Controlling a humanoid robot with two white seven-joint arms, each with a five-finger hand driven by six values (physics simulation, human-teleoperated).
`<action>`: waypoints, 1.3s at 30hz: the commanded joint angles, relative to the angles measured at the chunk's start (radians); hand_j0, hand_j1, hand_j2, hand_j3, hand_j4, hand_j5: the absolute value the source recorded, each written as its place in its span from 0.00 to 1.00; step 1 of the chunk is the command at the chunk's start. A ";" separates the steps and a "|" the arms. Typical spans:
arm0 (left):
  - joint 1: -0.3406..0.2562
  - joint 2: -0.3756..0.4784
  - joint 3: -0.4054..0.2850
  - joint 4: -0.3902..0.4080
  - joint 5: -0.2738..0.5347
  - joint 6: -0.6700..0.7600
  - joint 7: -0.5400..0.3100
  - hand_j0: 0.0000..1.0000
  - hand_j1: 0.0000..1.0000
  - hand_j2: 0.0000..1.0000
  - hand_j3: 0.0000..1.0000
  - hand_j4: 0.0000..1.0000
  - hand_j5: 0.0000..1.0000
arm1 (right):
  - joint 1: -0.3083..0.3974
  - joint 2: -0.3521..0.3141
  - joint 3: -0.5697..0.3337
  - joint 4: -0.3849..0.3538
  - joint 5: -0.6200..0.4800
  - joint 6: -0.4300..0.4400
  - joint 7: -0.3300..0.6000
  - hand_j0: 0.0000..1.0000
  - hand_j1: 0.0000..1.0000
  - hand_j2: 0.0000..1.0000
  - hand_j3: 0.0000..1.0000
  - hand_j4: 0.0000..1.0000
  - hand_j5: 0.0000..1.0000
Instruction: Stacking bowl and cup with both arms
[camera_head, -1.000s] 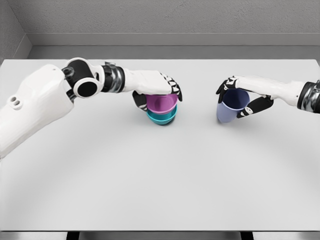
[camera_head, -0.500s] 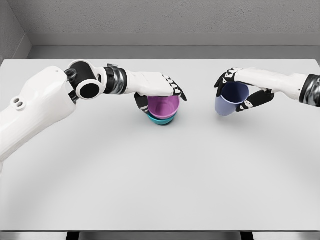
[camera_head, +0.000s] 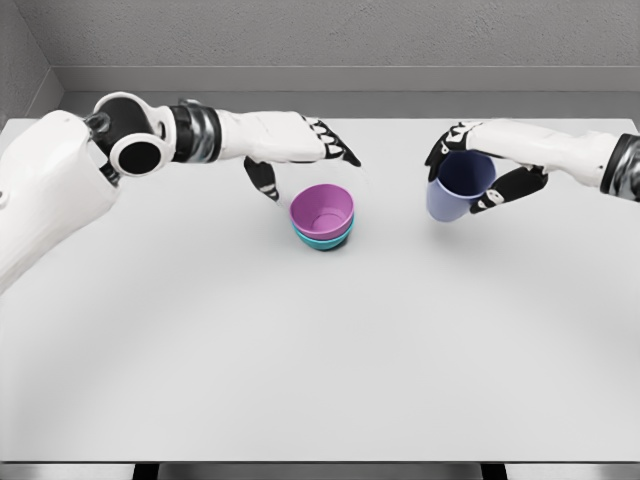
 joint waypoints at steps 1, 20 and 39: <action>0.011 0.066 0.107 -0.001 0.009 -0.091 0.001 1.00 1.00 1.00 1.00 1.00 1.00 | 0.000 0.007 0.000 -0.001 -0.004 0.001 -0.001 0.52 0.52 0.52 0.52 0.52 0.52; 0.594 0.142 0.895 0.017 0.090 -0.191 0.001 1.00 1.00 1.00 1.00 1.00 1.00 | -0.060 0.116 0.007 -0.015 0.002 -0.006 -0.001 0.52 0.52 0.52 0.52 0.52 0.52; 0.730 0.071 1.047 0.024 0.092 -0.191 0.001 1.00 1.00 1.00 1.00 1.00 1.00 | -0.097 0.200 0.042 -0.013 0.008 -0.006 -0.001 0.52 0.52 0.52 0.52 0.52 0.52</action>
